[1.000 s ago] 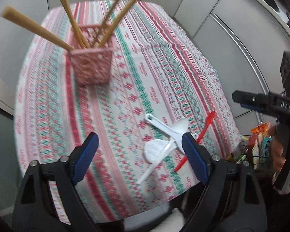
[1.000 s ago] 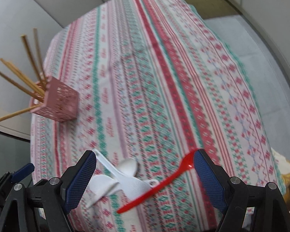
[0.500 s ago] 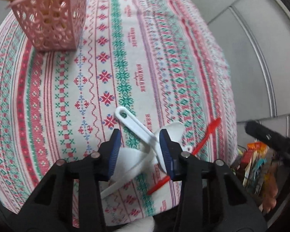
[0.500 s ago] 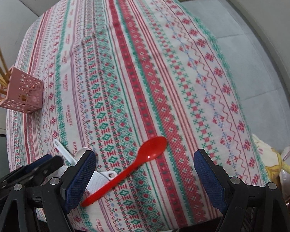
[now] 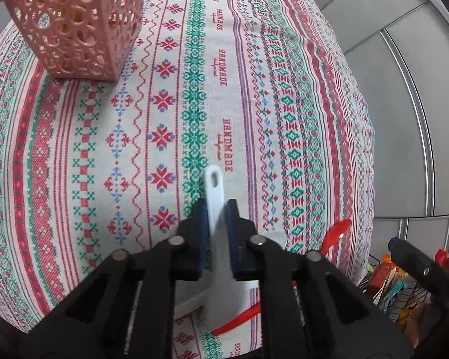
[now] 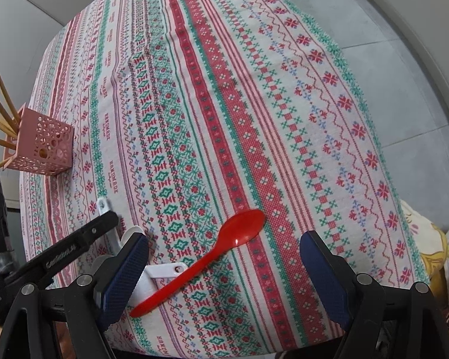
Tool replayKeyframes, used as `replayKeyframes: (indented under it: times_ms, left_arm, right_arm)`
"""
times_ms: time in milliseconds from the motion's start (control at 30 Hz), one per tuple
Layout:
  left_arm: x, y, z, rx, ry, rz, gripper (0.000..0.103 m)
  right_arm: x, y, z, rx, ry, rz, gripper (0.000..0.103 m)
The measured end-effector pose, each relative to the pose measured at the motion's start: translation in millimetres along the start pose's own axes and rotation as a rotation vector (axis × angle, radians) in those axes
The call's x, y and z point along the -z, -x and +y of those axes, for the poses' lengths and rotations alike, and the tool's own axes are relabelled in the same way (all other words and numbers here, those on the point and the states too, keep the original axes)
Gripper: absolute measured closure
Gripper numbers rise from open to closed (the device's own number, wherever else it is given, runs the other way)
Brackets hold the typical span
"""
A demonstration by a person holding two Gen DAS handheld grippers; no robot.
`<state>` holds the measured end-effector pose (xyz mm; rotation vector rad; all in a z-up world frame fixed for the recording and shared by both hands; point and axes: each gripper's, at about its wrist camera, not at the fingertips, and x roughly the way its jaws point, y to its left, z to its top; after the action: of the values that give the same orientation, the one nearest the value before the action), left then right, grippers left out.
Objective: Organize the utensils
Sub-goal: 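Close the left tool on the white spoon handle while the right tool grasps the red spoon, then lift both spoons upright and carry both tools over the pink basket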
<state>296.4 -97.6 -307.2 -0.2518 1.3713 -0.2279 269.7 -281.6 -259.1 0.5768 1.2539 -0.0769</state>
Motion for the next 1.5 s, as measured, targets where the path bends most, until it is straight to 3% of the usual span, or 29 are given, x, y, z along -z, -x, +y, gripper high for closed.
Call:
replayKeyframes:
  times_ms: [133,400,467,633,900,967,1100,1500]
  left_arm:
    - [-4.8,-0.6,-4.5,0.008,-0.015,-0.015,0.099]
    - [-4.0,33.1,-12.3,0.027,-0.110,-0.112,0.099]
    - [-2.7,41.5,-11.8,0.033,-0.128,-0.134,0.099]
    - [0.9,56.4,-5.8,0.062,-0.159,-0.156,0.099]
    - [9.1,78.7,2.2,0.070,-0.224,-0.197,0.099]
    - [11.2,83.8,4.2,0.067,-0.241,-0.213,0.099]
    - [13.5,95.4,10.9,0.066,-0.259,-0.235,0.099]
    - [17.5,145.6,34.3,0.080,-0.274,-0.316,0.099]
  right_arm:
    - [0.6,-4.1,-3.1,0.005,-0.010,0.015,0.016]
    - [-1.0,-28.8,-11.1,-0.031,-0.059,0.092,0.017]
    - [-1.6,-35.3,-13.7,-0.032,-0.078,0.104,0.021]
    - [-4.0,-56.6,-18.9,-0.013,-0.117,0.145,0.057]
    - [-11.2,-62.8,-22.6,0.001,-0.159,0.114,0.065]
    - [-11.5,-62.6,-21.3,0.022,-0.146,0.105,0.071]
    - [-15.6,-70.0,-15.6,0.025,-0.135,0.101,0.093]
    - [-25.3,-53.8,-12.2,-0.033,-0.104,0.022,0.101]
